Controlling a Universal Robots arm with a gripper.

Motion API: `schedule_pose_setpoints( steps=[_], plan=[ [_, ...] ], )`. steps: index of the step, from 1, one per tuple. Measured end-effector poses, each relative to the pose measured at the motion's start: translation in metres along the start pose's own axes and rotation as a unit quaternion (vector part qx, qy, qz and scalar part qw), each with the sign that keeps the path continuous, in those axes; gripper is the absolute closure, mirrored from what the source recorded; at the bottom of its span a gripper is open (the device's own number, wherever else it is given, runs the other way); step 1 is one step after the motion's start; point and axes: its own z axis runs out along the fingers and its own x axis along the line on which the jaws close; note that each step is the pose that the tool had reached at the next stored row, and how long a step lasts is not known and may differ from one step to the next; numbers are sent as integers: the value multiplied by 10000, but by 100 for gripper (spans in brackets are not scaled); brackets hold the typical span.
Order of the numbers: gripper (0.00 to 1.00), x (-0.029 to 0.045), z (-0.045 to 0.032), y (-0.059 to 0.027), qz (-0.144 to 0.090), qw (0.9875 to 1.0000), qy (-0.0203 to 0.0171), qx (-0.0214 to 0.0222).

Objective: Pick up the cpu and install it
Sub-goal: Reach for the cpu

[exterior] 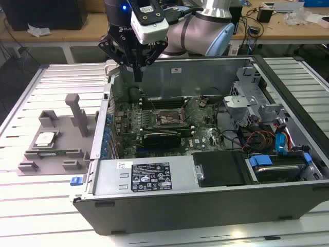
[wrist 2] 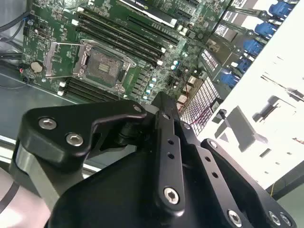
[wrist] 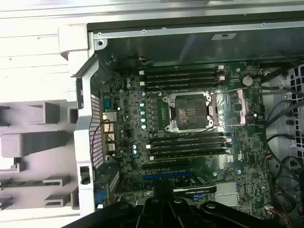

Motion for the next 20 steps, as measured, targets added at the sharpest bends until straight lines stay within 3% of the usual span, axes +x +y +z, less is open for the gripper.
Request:
schedule_pose_setpoints(
  steps=[11, 20],
  plan=[
    [89, 3, 1, 0, 0, 10000, 0, -1],
    [89, 141, -3, -10, 0, 10000, 0, 0]
  ],
)
